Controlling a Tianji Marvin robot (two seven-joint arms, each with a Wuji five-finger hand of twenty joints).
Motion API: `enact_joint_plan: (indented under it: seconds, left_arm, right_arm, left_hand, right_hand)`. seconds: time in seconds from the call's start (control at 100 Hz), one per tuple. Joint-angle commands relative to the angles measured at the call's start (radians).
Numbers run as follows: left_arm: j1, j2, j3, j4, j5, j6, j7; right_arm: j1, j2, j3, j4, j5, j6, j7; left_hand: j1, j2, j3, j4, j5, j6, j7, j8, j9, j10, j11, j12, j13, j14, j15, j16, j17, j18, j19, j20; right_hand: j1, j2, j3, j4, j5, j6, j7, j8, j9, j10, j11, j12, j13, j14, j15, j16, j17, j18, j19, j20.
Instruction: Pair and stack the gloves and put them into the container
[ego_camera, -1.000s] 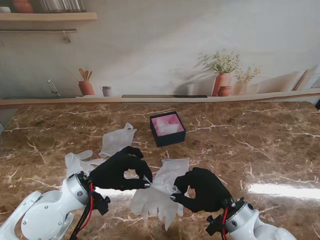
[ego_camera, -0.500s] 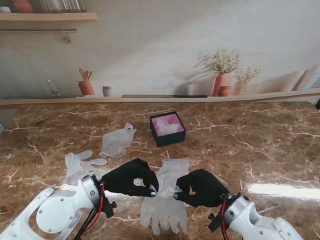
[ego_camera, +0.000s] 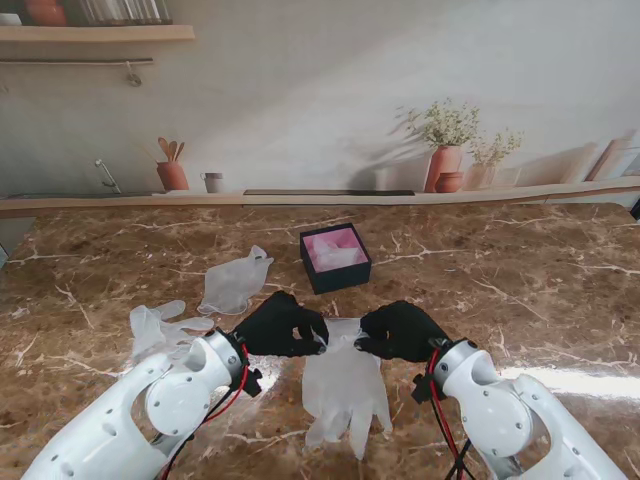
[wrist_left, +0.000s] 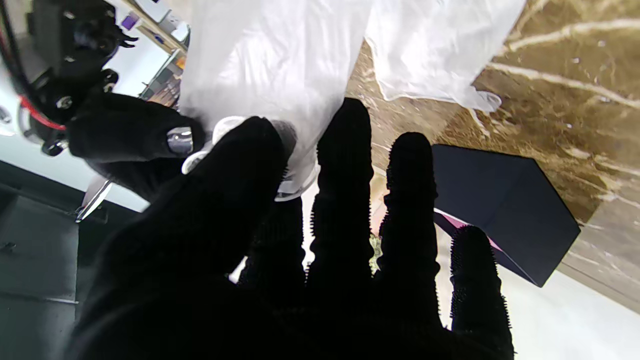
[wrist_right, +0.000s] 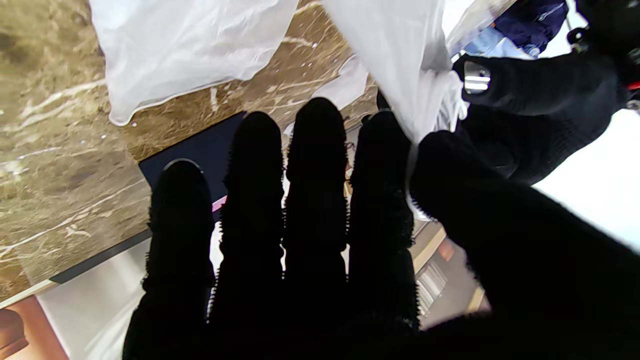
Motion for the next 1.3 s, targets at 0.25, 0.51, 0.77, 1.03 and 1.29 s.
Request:
enact_joint_plan:
  seconds: [0.25, 0.51, 0.77, 1.03, 1.29]
  left_arm:
    - [-0.128, -0.04, 0.097, 0.114, 0.08, 0.089, 0.071]
    - [-0.205, -0.05, 0.165, 0.189, 0.118, 0.132, 0.101]
    - [-0.277, -0.084, 0.253, 0.3, 0.114, 0.161, 0.18]
    - [-0.316, -0.114, 0.31, 0.379, 0.079, 0.201, 0.221]
    - [-0.29, -0.102, 0.284, 0.347, 0.084, 0.226, 0.2]
  right_arm:
    - [0.113, -0.012, -0.065, 0.122, 0.053, 0.075, 0.006]
    - [0.174, -0.019, -0.119, 0.195, 0.084, 0.134, 0.0]
    - [0.234, -0.029, -0.182, 0.271, 0.041, 0.209, -0.047]
    - [0.264, -0.036, -0.228, 0.322, -0.021, 0.277, -0.101]
    - [0.261, -0.032, -0.234, 0.323, -0.115, 0.325, -0.13]
  left_hand:
    - [-0.012, 0.036, 0.062, -0.004, 0.002, -0.03, 0.069, 0.025, 0.014, 0.01, 0.077, 0.042, -0.038, 0.011, 0.055, 0.026, -0.039, -0.027, 0.001, 0.008]
    - [-0.012, 0.047, 0.053, -0.005, -0.005, -0.041, 0.061, 0.021, 0.001, 0.0, 0.089, 0.072, -0.049, 0.011, 0.064, 0.037, -0.04, -0.027, 0.0, 0.01]
    - [-0.017, 0.05, 0.046, -0.004, -0.003, -0.047, 0.055, -0.003, -0.005, -0.014, 0.074, 0.077, -0.045, 0.011, 0.072, 0.043, -0.035, -0.03, 0.01, 0.015]
    - [-0.022, 0.054, 0.041, -0.004, -0.007, -0.029, 0.04, -0.058, -0.027, -0.012, 0.043, 0.066, -0.071, 0.016, 0.052, 0.032, -0.04, -0.03, 0.017, 0.015]
    - [-0.168, 0.108, 0.189, 0.06, -0.221, 0.11, -0.358, -0.141, -0.433, -0.012, -0.112, -0.156, -0.242, -0.006, -0.106, -0.101, -0.05, -0.055, -0.05, -0.029]
  right_hand:
    - [-0.034, 0.02, 0.039, 0.061, 0.027, -0.039, 0.0, 0.024, 0.0, -0.019, 0.013, 0.003, 0.013, -0.016, 0.001, 0.007, -0.011, -0.017, 0.013, 0.008]
    - [-0.04, 0.021, 0.037, 0.056, 0.03, -0.036, -0.003, 0.017, 0.003, -0.019, 0.014, -0.003, 0.018, -0.015, 0.001, 0.004, -0.007, -0.014, 0.013, 0.008]
    - [-0.045, 0.024, 0.031, 0.052, 0.029, -0.038, -0.007, 0.009, 0.001, -0.022, 0.015, -0.009, 0.018, -0.019, 0.002, 0.002, -0.004, -0.018, 0.013, 0.007]
    - [-0.049, 0.016, 0.034, 0.052, 0.027, -0.047, -0.006, 0.009, -0.002, -0.026, 0.018, -0.012, 0.017, -0.022, 0.003, -0.001, -0.002, -0.02, 0.011, 0.005]
    - [-0.093, -0.028, -0.073, 0.03, -0.096, -0.016, -0.105, -0.221, -0.063, -0.025, -0.105, -0.115, -0.013, -0.027, -0.144, -0.09, -0.014, -0.027, -0.075, -0.084]
